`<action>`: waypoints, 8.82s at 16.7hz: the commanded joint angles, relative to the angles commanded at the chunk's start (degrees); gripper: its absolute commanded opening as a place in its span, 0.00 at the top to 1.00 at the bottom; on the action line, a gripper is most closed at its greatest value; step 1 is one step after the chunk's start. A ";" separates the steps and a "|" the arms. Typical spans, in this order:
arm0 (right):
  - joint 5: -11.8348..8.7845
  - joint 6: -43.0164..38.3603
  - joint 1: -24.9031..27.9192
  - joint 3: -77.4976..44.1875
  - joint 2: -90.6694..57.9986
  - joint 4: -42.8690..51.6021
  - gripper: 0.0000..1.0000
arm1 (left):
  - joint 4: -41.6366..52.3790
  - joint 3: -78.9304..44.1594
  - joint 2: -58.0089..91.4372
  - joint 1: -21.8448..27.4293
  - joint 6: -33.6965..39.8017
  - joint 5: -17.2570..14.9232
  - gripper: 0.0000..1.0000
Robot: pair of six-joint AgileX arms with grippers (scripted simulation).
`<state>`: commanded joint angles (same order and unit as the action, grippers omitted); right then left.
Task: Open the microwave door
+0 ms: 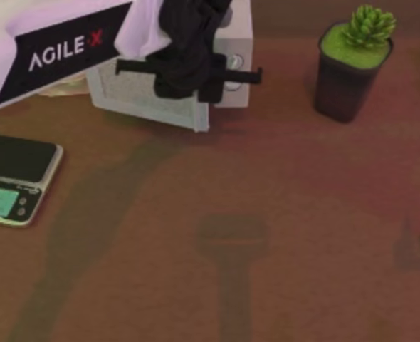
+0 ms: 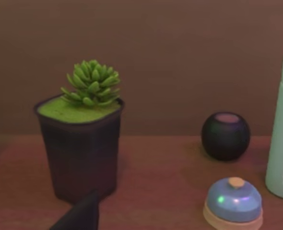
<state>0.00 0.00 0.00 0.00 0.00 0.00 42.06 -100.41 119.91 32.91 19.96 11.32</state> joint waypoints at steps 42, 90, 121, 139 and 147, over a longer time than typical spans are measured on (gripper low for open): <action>0.00 0.00 0.00 0.00 0.00 0.00 0.00 | -3.74 7.88 -5.22 -1.12 -6.49 -3.49 1.00; 0.00 0.00 0.00 0.00 0.00 0.00 0.00 | -6.48 14.74 -10.05 -2.76 -13.54 -7.49 1.00; 0.00 0.00 0.00 0.00 0.00 0.00 0.00 | -8.12 20.57 -14.44 -5.03 -21.33 -12.02 1.00; 0.00 0.00 0.00 0.00 0.00 0.00 0.00 | -8.50 25.22 -18.21 -8.02 -29.99 -17.05 1.00; 0.00 0.00 0.00 0.00 0.00 0.00 0.00 | -8.50 25.22 -18.21 -8.02 -29.99 -17.05 1.00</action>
<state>0.00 0.00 0.00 0.00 0.00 0.00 33.56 -75.19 101.70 24.90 -10.04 -5.73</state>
